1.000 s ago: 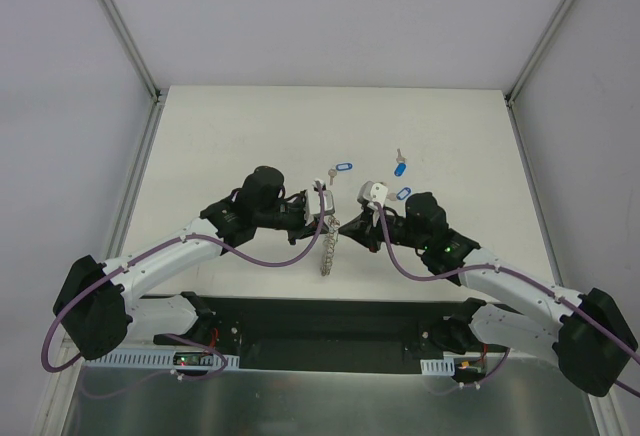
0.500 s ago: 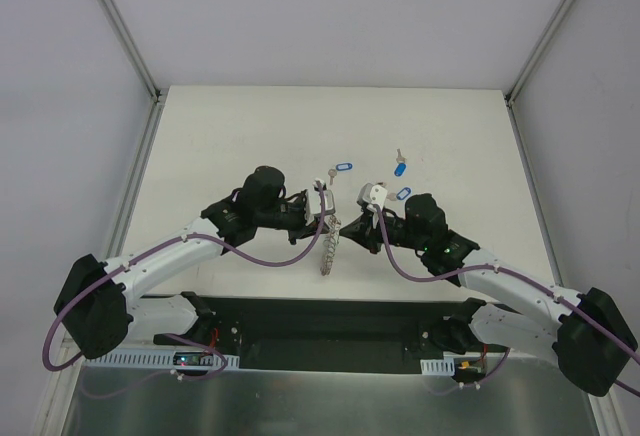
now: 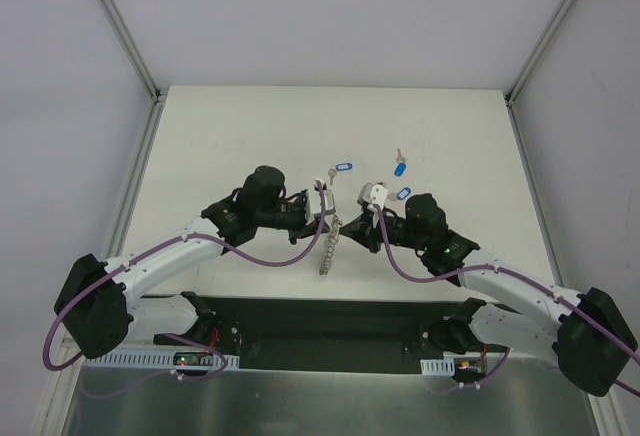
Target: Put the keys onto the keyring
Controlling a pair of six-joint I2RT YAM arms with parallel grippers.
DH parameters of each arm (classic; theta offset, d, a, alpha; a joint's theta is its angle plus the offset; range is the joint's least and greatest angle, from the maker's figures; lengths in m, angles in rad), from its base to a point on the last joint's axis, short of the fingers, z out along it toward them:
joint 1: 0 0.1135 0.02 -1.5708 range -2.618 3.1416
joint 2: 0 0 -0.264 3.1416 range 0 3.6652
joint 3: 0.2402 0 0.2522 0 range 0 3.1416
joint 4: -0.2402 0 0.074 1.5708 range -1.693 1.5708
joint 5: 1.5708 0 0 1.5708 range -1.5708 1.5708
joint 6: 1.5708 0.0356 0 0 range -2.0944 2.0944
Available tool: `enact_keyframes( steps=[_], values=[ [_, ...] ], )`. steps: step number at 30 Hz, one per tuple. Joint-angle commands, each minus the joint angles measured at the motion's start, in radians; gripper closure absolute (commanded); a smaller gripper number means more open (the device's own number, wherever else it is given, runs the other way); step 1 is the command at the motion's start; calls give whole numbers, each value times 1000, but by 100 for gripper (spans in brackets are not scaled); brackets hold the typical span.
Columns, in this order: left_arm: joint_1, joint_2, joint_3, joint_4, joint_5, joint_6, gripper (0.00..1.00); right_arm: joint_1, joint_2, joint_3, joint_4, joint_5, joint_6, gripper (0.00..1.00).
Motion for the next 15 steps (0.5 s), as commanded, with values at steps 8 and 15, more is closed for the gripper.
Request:
enact_keyframes(
  steps=[8, 15],
  values=[
    [-11, 7, 7, 34, 3, -2, 100, -5, -33, -18, 65, 12, -25, 99],
    [-10, 3, 7, 34, 5, 0, 100, -5, -33, -22, 71, 14, -26, 99]
  ],
)
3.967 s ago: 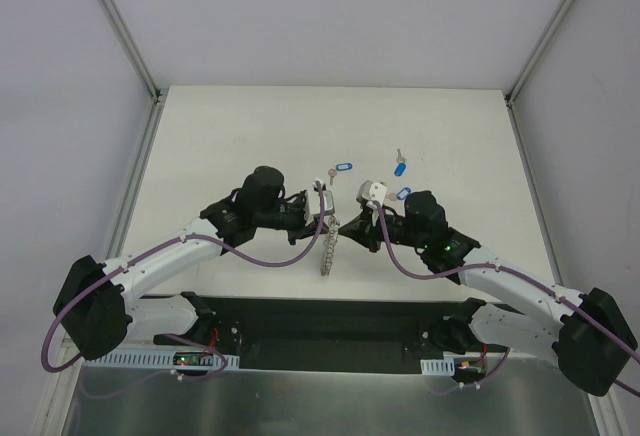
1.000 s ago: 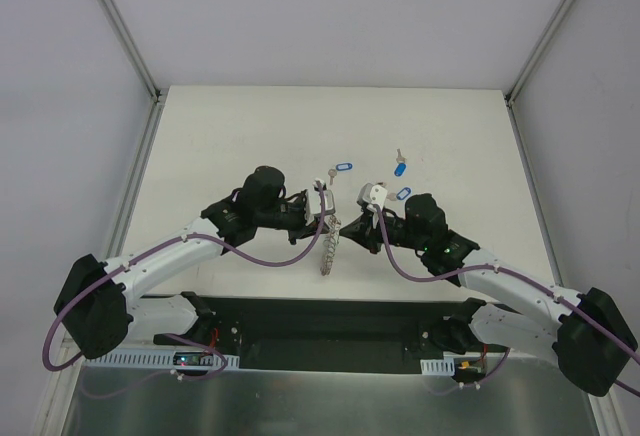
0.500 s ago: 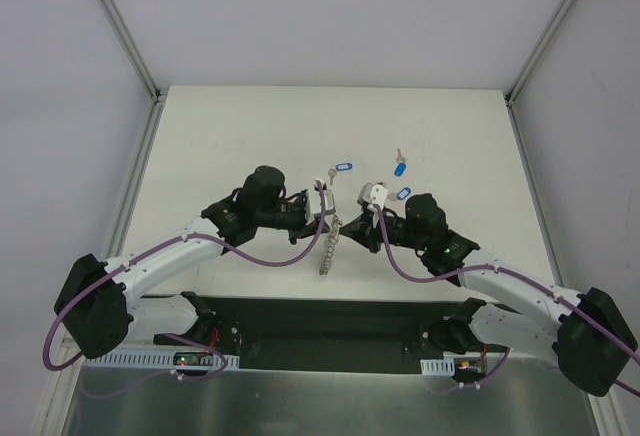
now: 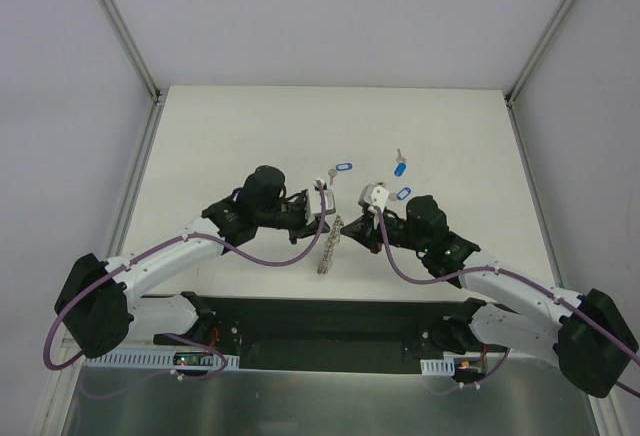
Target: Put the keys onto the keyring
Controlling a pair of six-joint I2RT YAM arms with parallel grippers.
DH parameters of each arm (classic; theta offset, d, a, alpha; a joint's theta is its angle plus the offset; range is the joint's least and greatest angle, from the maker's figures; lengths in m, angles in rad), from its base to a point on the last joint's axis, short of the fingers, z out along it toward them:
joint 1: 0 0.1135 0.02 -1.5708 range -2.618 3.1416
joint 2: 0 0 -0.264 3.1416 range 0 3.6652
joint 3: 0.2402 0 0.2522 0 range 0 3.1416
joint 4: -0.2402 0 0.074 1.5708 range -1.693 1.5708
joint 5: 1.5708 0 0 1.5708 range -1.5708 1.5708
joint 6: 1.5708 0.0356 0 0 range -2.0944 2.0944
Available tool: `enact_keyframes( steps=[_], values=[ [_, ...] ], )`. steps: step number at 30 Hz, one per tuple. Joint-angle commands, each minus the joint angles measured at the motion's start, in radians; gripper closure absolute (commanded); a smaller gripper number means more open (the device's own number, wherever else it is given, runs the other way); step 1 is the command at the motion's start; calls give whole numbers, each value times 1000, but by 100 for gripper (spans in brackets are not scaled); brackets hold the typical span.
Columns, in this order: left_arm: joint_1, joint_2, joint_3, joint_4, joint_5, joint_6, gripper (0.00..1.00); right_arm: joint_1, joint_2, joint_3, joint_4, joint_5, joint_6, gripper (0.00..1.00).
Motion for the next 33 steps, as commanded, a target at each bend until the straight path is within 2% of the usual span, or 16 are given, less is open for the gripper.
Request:
enact_keyframes(
  steps=[1, 33],
  values=[
    [-11, -1, 7, 28, 3, 0, 100, -5, -25, -5, 66, -5, -14, 99],
    [-10, -2, 5, 28, 5, -2, 100, -2, -16, -36, 157, -5, 1, 99]
  ],
)
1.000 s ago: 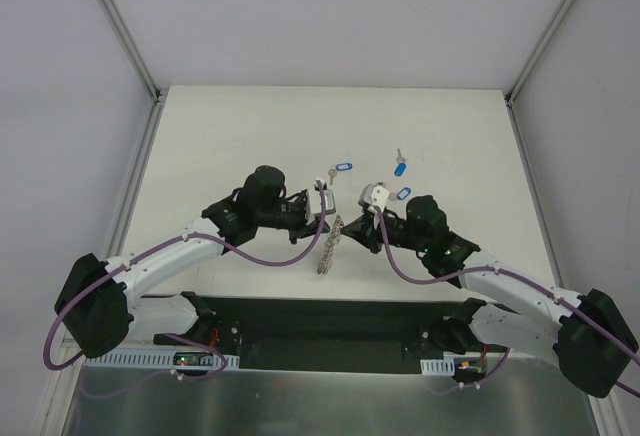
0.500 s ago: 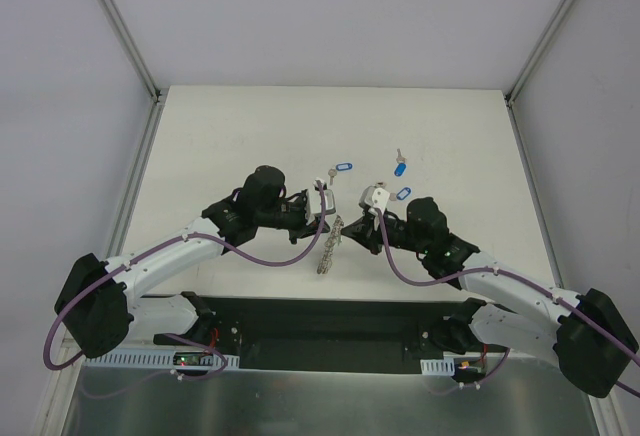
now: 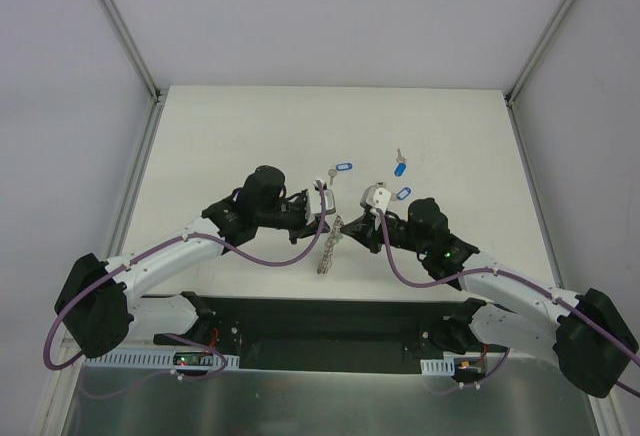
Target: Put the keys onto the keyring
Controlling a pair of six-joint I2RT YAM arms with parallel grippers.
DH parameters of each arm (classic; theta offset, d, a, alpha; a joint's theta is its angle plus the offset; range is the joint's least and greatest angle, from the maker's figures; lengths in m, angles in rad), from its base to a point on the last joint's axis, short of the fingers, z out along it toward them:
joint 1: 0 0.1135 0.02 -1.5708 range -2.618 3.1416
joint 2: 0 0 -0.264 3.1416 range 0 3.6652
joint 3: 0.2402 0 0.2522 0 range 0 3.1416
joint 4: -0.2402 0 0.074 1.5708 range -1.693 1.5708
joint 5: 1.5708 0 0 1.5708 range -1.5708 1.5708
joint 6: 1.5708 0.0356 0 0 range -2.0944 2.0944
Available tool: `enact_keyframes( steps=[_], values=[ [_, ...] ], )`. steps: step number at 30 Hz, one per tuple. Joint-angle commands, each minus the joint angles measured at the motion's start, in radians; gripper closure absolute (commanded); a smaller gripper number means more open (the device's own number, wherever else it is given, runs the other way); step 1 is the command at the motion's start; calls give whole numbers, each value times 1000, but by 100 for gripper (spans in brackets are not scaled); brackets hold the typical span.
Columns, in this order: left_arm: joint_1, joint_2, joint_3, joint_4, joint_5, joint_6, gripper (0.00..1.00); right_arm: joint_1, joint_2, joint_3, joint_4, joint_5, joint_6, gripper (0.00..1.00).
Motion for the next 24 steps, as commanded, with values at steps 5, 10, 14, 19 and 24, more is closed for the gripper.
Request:
enact_keyframes(
  steps=[5, 10, 14, 19, 24],
  values=[
    [-10, -2, 7, 28, 5, -3, 100, -2, -20, -4, 85, -16, 1, 99],
    [-10, -1, 7, 28, 3, -2, 100, 0, -18, -4, 91, -21, 4, 99],
    [-10, 1, 5, 28, 3, -2, 100, 1, -18, -2, 91, -30, 6, 99],
    [-11, 2, 5, 28, 3, -2, 100, -2, -23, -4, 88, -27, 6, 99],
    [-10, 4, 7, 28, 3, -2, 100, -2, -24, 1, 74, -30, 2, 99]
  ],
)
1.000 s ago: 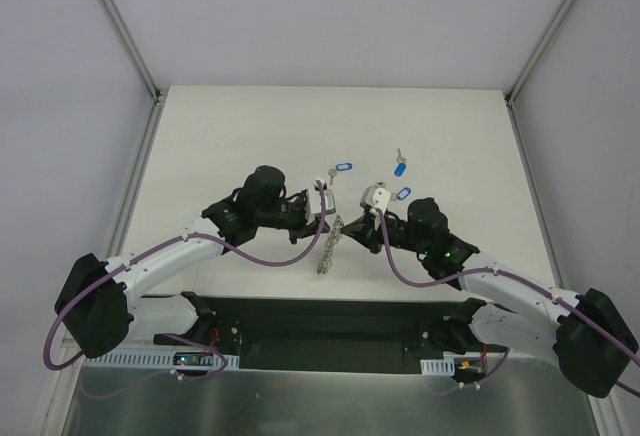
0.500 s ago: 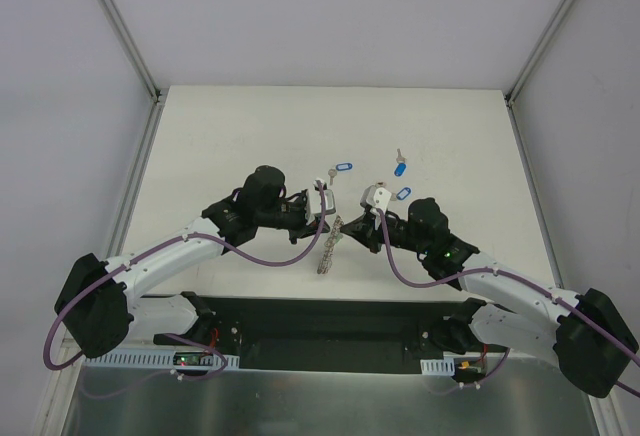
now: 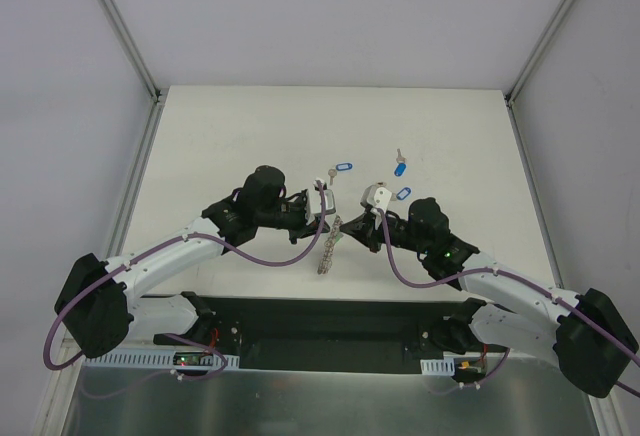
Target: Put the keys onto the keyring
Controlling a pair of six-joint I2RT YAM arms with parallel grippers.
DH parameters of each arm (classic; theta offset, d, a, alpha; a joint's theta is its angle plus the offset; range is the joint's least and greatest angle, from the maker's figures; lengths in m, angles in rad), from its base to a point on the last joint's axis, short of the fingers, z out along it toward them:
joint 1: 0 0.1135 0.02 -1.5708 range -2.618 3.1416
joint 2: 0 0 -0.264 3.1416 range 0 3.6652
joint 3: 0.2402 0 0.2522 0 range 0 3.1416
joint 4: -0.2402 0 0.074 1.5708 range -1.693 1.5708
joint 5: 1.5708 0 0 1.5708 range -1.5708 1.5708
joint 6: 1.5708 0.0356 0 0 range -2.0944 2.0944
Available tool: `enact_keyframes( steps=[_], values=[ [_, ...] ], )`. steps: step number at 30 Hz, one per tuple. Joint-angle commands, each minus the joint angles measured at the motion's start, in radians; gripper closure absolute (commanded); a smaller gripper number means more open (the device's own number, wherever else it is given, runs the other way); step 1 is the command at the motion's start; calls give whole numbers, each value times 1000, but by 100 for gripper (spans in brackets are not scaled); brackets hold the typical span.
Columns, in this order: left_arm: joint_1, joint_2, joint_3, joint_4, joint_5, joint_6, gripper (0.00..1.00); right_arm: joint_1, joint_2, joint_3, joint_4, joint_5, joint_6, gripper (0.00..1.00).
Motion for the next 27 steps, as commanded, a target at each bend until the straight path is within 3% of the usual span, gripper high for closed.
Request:
enact_keyframes(
  steps=[1, 27],
  values=[
    [-10, 4, 5, 27, 3, -1, 100, -2, -24, 1, 48, -30, 2, 99],
    [-10, -4, 5, 27, -2, 0, 100, -2, -19, 4, 36, -11, -1, 99]
  ],
)
